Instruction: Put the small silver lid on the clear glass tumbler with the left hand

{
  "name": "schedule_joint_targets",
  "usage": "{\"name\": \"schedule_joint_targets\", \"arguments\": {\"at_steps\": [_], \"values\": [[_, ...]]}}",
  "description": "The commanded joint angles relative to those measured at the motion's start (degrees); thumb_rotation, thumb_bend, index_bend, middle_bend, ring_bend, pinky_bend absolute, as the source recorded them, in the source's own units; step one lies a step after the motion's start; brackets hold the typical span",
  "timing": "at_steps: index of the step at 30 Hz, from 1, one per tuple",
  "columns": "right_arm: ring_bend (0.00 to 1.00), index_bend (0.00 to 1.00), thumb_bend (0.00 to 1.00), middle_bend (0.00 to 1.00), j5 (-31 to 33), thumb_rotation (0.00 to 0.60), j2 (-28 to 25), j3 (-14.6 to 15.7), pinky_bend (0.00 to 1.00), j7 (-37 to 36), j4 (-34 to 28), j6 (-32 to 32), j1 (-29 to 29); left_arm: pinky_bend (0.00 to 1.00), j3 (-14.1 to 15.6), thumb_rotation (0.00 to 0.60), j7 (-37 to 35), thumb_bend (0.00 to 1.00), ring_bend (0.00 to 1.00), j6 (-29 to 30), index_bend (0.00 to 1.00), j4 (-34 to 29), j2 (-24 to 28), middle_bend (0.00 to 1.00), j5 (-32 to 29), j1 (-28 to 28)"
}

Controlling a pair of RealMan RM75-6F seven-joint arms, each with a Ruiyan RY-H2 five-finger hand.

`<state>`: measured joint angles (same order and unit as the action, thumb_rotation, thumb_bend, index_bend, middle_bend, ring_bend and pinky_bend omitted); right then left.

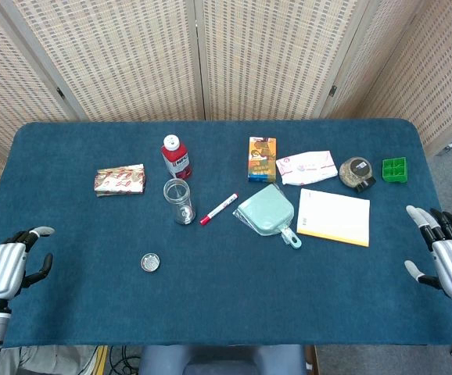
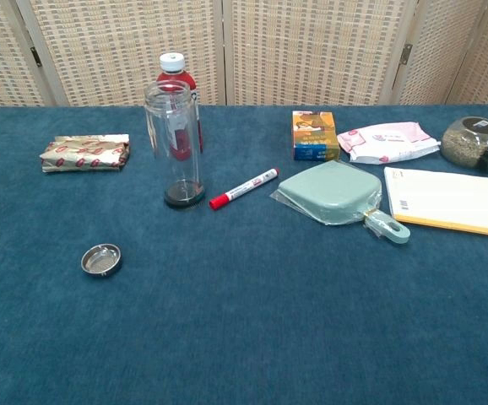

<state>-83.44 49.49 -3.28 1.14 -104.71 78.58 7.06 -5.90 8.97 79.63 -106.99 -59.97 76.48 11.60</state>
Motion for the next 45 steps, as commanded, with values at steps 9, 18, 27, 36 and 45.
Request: {"name": "schedule_joint_targets", "arguments": {"at_steps": [9,18,27,36,45], "values": [[0.03,0.00,0.24,0.12,-0.44,0.600,-0.98,-0.37,0.07,0.38,-0.93,0.99,-0.14,0.39,0.45,0.600,-4.10,0.47,0.32,-3.13,0.31,2.63,0.19,0.32,4.06,2.14],[0.03,0.00,0.24,0.12,-0.45,0.600,-1.20,-0.39,0.07,1.36,-1.88,0.54,0.18,0.61,1.46,0.600,-11.29,0.47,0.59,-13.83,0.34,8.85,-1.34,0.58,8.94,9.17],[0.03,0.00,0.24,0.12,-0.05,0.600,-1.40,-0.24,0.07,1.75,-2.33,0.73,-0.14,0.91,1.91,0.600,-13.41,0.44,0.79,-22.17,0.35,14.96,-6.65,0.83,11.96,16.44],[0.03,0.00,0.24,0.12,0.04,0.600,-1.36,-0.05,0.07,1.49,-2.09,1.32,-0.71,1.00,2.27,0.600,-10.41,0.40,0.91,-28.92,0.38,19.96,-12.14,0.95,10.89,21.96],[0.03,0.00,0.24,0.12,0.02,0.600,-1.05,-0.10,0.07,0.86,-1.45,1.55,-0.87,1.00,2.40,0.600,-4.94,0.40,0.92,-31.17,0.40,22.40,-16.98,0.96,8.38,24.48]]}}
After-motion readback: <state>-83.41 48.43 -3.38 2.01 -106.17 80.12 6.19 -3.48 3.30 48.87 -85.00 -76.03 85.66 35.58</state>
